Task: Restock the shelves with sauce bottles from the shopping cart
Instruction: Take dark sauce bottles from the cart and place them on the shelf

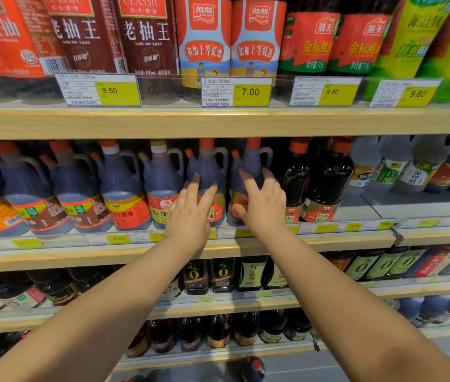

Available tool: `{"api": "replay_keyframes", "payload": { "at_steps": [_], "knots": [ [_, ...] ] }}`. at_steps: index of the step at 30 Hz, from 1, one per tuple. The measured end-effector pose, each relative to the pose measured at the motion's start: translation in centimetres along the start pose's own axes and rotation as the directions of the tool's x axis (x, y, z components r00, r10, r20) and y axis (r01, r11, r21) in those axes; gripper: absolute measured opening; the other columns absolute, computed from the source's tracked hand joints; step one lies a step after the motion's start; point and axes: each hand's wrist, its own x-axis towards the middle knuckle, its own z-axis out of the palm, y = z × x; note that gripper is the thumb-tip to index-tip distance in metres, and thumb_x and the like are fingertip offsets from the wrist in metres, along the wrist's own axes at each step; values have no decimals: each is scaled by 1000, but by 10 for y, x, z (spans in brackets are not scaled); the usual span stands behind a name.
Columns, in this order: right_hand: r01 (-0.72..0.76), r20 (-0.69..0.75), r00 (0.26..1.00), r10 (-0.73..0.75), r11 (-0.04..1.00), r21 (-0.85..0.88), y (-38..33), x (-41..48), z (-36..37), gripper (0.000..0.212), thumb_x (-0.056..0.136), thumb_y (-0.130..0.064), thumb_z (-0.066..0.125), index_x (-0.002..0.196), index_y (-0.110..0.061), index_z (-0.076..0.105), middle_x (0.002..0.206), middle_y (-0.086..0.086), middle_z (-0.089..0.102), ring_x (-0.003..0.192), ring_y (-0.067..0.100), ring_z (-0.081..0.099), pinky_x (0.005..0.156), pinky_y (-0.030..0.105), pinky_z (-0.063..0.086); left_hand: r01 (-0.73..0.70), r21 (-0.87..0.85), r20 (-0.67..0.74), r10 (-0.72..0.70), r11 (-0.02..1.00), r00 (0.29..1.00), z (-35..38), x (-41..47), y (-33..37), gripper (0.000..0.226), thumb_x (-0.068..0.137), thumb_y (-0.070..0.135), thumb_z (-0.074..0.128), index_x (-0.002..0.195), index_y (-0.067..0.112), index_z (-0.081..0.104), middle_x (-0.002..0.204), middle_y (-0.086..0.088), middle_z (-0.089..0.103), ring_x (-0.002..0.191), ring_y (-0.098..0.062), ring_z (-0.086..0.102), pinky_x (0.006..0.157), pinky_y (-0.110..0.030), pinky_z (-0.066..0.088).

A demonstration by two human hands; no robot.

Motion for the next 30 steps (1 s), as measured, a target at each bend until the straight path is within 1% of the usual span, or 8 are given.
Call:
{"api": "replay_keyframes", "payload": {
  "at_steps": [3, 5, 11, 14, 19, 22, 26, 30],
  "knots": [
    [28, 167, 986, -29, 1000, 7, 3, -23, -13, 81, 84, -39, 64, 150, -29, 18, 154, 17, 16, 139, 33, 24, 108, 43, 27, 11, 24, 161, -14, 1000, 987, -16, -17, 6, 86, 80, 30, 64, 149, 30, 13, 159, -7, 2, 144, -27, 17, 108, -42, 31],
    [13, 292, 956, -20, 1000, 27, 5, -43, -25, 81, 83, -39, 63, 150, -32, 17, 157, 11, 13, 141, 30, 21, 110, 44, 26, 7, 74, 297, -29, 997, 954, -27, -34, 11, 79, 80, 38, 63, 146, 27, 22, 156, -5, 18, 141, -27, 24, 108, -44, 29],
    [108, 640, 768, -32, 991, -80, -1, -115, -78, 65, 86, -45, 59, 144, -27, 34, 147, 5, 35, 134, 30, 35, 104, 46, 35, 75, 97, 668, -121, 992, 734, -50, -124, 27, 66, 85, 53, 51, 143, 26, 33, 144, -2, 37, 130, -29, 40, 107, -47, 29],
    [138, 714, 696, -73, 990, -34, -15, -160, -92, 57, 87, -43, 58, 138, -24, 42, 139, 5, 47, 124, 30, 46, 98, 44, 44, 177, 96, 699, -193, 980, 688, -61, -187, 26, 65, 86, 54, 50, 143, 25, 34, 146, -4, 35, 131, -30, 39, 107, -48, 33],
    [322, 852, 470, -229, 944, 76, -63, -233, -101, 51, 89, -36, 60, 133, -13, 49, 130, 8, 56, 112, 28, 57, 87, 35, 50, 449, 98, 692, -385, 888, 610, -84, -313, 0, 56, 84, 53, 52, 132, 24, 45, 134, -5, 44, 120, -29, 47, 98, -44, 41],
    [377, 885, 368, -285, 916, 138, -98, -270, -94, 50, 86, -34, 62, 130, -14, 51, 120, 9, 62, 101, 27, 61, 81, 34, 49, 623, 105, 688, -509, 775, 518, -100, -383, -23, 51, 83, 49, 53, 125, 20, 51, 128, -6, 48, 113, -28, 52, 91, -40, 47],
    [453, 873, 304, -381, 864, 219, -149, -309, -81, 52, 83, -36, 63, 130, -18, 50, 127, 5, 59, 111, 26, 58, 82, 32, 48, 782, 150, 677, -639, 605, 365, -124, -450, -48, 46, 89, 41, 51, 128, 18, 50, 131, -8, 47, 118, -27, 50, 89, -32, 43],
    [544, 848, 206, -488, 777, 316, -215, -337, -68, 51, 86, -39, 60, 131, -18, 50, 131, 5, 56, 112, 27, 57, 84, 32, 49, 906, 88, 662, -704, 414, 258, -151, -508, -74, 52, 90, 46, 52, 132, 16, 49, 137, -9, 45, 124, -27, 47, 101, -34, 42]
  ]
}}
